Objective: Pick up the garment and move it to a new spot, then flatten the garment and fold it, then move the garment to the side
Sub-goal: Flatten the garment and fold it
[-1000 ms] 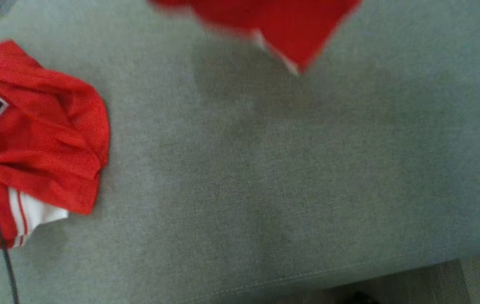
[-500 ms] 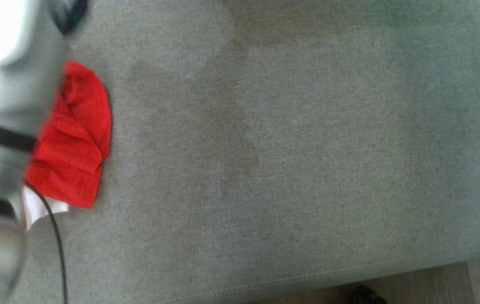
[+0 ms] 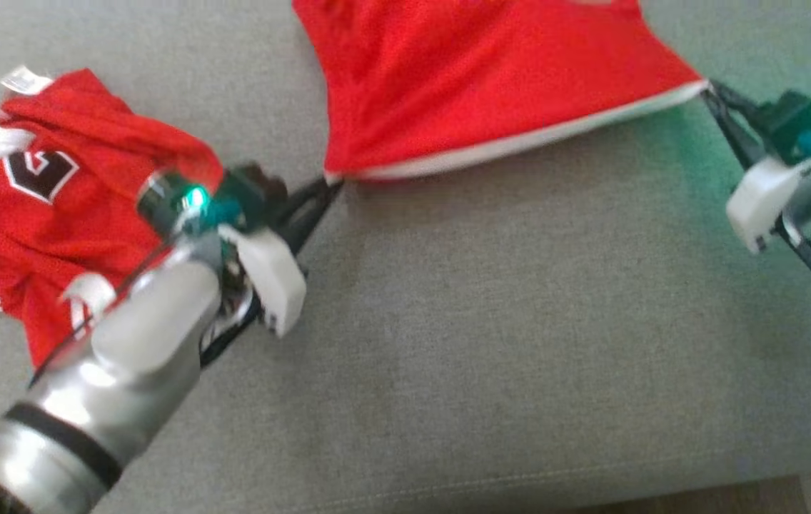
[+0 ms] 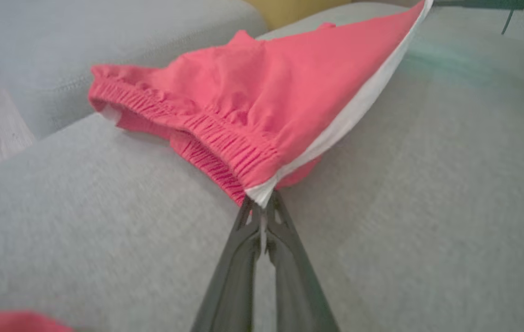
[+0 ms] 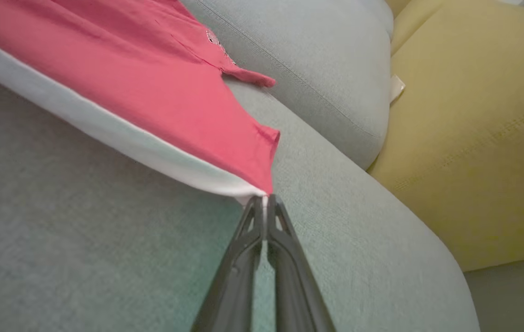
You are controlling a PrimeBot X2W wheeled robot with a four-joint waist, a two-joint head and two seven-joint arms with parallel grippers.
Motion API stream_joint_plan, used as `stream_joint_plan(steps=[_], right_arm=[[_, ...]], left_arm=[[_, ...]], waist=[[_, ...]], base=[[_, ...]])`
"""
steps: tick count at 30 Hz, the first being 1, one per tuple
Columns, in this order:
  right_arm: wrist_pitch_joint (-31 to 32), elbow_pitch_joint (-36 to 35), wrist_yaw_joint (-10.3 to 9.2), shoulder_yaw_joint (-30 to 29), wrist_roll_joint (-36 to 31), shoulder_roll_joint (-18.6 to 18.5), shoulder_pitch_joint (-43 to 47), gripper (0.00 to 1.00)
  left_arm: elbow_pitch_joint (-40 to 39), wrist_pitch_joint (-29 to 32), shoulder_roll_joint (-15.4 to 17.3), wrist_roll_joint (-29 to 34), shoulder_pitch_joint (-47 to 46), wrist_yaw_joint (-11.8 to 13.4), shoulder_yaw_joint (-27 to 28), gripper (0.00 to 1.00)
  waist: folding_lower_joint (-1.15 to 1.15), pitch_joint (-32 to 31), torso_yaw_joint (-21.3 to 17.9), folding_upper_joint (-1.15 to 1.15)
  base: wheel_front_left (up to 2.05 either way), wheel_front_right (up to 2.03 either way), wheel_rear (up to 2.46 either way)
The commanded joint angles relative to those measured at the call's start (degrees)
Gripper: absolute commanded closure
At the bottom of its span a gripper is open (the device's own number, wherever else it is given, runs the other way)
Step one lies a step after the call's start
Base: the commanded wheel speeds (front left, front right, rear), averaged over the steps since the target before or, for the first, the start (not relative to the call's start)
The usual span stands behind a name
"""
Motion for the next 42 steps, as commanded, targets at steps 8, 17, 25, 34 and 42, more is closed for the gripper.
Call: stream_joint_plan(steps=[8,17,25,34,42], right_arm=[[2.60,-8.68,-0.05,14.77,12.62,-10.91,4.36,1.00],[6.61,-18.85,-0.05,22.30,20.28,-18.52,8.29,1.00],[12.04,-31.35,-0.05,24.50,26.14,-28.90,15.16,1.00],[14.53,-37.65,-0.05,16.98,24.41,-33.59,15.76,1.00],[16.50,-37.59,-0.05,9.61,18.58,-30.74,10.41,1.00]], left_arm=[[-4.36,-0.68,4.47,-0.26,4.63,0.14,0.83,1.00],[-8.84,-0.68,5.53,-1.05,11.72,1.73,1.37,1.00],[-16.20,0.19,5.68,-2.91,18.50,4.00,0.24,1.00],[-24.06,2.44,7.43,-3.61,19.04,7.02,1.09,1.00],[-25.49,3.89,6.85,-3.44,13.76,7.84,3.06,1.00]], waist=[[0.00,-7.18,0.43,0.00],[0.00,-12.94,-0.80,0.00],[0.00,-17.19,-1.24,0.00],[0.00,-14.97,-0.05,0.00],[0.00,-9.46,3.40,0.00]], base=[[0.00,0.00,0.00],[0.00,0.00,0.00],[0.00,0.00,0.00],[0.00,0.00,0.00],[0.00,0.00,0.00]])
